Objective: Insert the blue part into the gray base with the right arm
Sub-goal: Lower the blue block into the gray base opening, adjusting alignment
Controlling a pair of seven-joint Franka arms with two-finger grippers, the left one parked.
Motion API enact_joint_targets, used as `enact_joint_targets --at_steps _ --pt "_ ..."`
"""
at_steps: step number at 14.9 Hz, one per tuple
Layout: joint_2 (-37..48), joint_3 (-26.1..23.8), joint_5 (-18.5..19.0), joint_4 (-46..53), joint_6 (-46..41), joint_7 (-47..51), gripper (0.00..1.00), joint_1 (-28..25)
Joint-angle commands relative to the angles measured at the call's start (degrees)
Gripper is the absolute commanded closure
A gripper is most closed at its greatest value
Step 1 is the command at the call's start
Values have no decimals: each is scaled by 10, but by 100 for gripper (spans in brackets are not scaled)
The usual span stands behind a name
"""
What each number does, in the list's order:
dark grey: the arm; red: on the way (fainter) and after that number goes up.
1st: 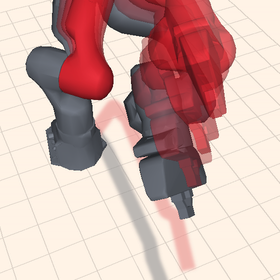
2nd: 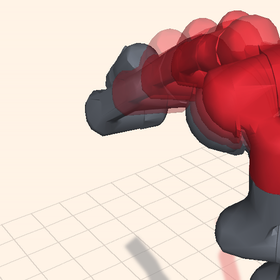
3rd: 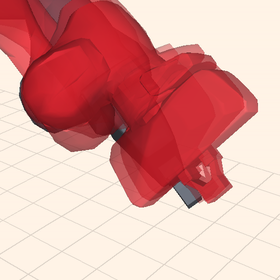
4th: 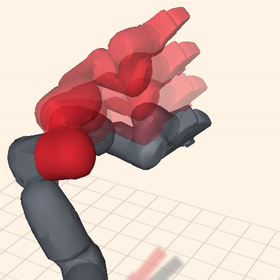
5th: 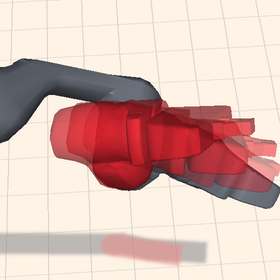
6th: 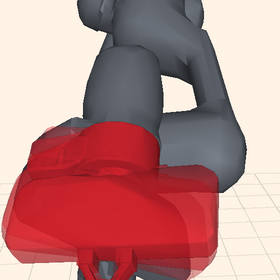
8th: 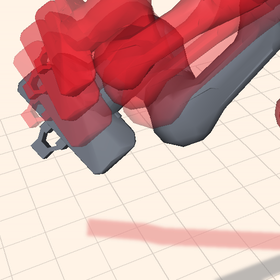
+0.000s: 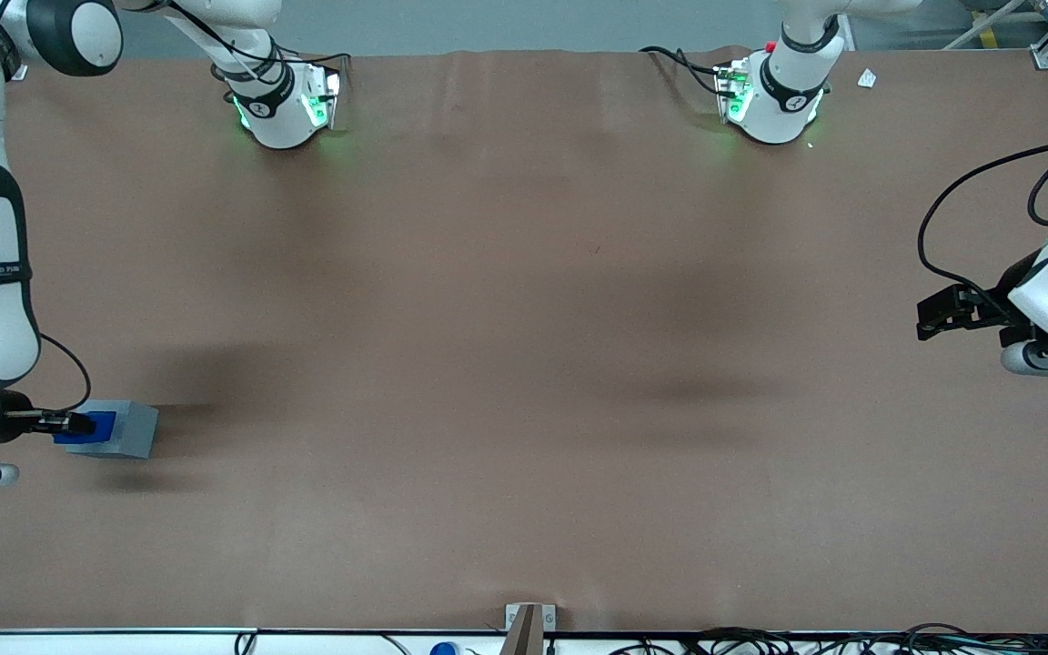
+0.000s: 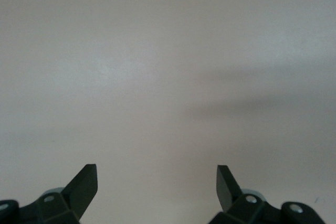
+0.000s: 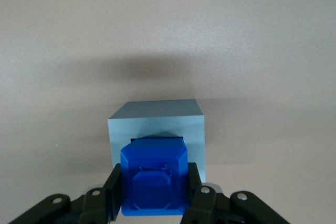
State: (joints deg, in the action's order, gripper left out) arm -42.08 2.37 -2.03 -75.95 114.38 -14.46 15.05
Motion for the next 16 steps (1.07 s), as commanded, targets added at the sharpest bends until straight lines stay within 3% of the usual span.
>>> enact_joint_targets --at_steps 1,16 --pt "-19 -4 5 -11 26 -9 100 7" --pt "-6 -6 -5 5 23 -58 100 19"
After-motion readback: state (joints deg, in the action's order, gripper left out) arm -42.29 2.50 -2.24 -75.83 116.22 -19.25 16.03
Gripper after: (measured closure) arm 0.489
